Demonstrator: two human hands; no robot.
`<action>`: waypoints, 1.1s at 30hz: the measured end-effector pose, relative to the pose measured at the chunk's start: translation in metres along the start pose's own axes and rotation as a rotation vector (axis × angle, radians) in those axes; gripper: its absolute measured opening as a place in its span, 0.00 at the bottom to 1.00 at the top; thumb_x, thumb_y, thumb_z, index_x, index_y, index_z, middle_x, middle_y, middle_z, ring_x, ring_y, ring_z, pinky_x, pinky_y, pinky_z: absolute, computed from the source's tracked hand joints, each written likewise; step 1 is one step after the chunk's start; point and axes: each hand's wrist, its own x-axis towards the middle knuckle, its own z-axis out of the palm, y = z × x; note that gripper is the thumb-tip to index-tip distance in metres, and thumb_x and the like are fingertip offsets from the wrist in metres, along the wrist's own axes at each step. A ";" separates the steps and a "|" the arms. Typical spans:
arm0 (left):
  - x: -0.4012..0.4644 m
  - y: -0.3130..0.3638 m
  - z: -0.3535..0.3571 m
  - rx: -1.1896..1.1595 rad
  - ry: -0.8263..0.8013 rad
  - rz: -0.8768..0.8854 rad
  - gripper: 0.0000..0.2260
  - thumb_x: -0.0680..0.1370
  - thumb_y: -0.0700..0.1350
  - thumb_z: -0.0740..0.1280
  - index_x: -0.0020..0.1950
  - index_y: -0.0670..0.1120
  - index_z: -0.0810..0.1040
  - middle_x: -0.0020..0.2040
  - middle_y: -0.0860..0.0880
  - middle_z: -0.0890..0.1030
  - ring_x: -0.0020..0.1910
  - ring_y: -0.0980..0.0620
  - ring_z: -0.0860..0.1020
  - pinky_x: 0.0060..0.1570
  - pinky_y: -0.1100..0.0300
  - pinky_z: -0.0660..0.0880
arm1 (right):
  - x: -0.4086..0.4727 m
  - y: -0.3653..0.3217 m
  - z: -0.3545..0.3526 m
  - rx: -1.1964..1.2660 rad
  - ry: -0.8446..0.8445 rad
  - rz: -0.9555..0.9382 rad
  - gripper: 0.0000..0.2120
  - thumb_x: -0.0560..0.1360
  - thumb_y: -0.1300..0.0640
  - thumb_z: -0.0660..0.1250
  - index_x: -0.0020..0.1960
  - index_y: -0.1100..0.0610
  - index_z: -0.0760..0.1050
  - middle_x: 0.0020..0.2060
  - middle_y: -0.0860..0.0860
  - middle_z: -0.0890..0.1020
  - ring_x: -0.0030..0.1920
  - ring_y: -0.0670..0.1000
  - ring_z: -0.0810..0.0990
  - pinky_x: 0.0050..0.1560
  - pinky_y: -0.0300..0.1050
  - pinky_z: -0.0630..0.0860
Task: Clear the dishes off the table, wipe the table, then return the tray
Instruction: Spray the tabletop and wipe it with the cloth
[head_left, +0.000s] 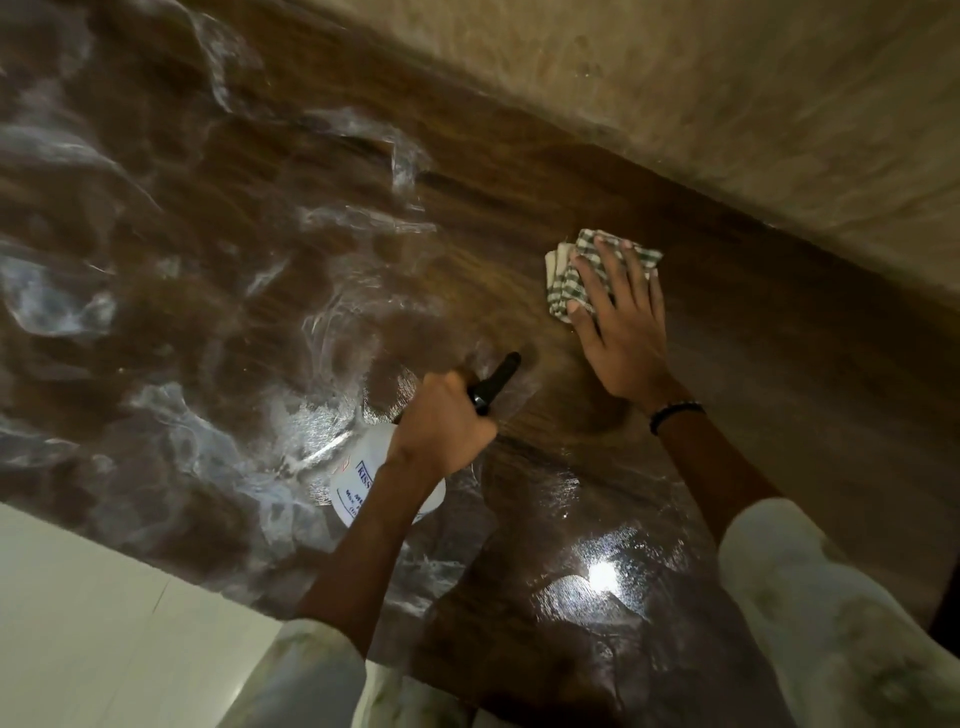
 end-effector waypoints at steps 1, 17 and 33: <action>0.001 -0.002 0.000 0.001 0.001 0.014 0.09 0.72 0.38 0.67 0.50 0.38 0.77 0.40 0.42 0.79 0.30 0.50 0.74 0.28 0.63 0.69 | 0.001 -0.001 0.001 0.008 0.004 0.010 0.26 0.81 0.45 0.47 0.78 0.48 0.56 0.78 0.49 0.54 0.78 0.53 0.47 0.75 0.58 0.45; -0.025 -0.031 -0.023 -0.208 0.194 -0.062 0.12 0.75 0.41 0.67 0.32 0.48 0.72 0.26 0.40 0.71 0.26 0.45 0.68 0.28 0.54 0.66 | -0.059 -0.067 0.029 -0.047 -0.121 -0.364 0.23 0.82 0.46 0.51 0.76 0.49 0.62 0.77 0.50 0.58 0.78 0.53 0.52 0.76 0.59 0.49; -0.030 -0.035 -0.029 -0.206 0.186 -0.030 0.06 0.74 0.40 0.67 0.40 0.38 0.78 0.31 0.35 0.76 0.27 0.44 0.71 0.30 0.49 0.71 | -0.070 -0.094 0.037 -0.034 -0.111 -0.345 0.23 0.81 0.47 0.52 0.75 0.49 0.63 0.77 0.50 0.59 0.78 0.54 0.53 0.76 0.60 0.51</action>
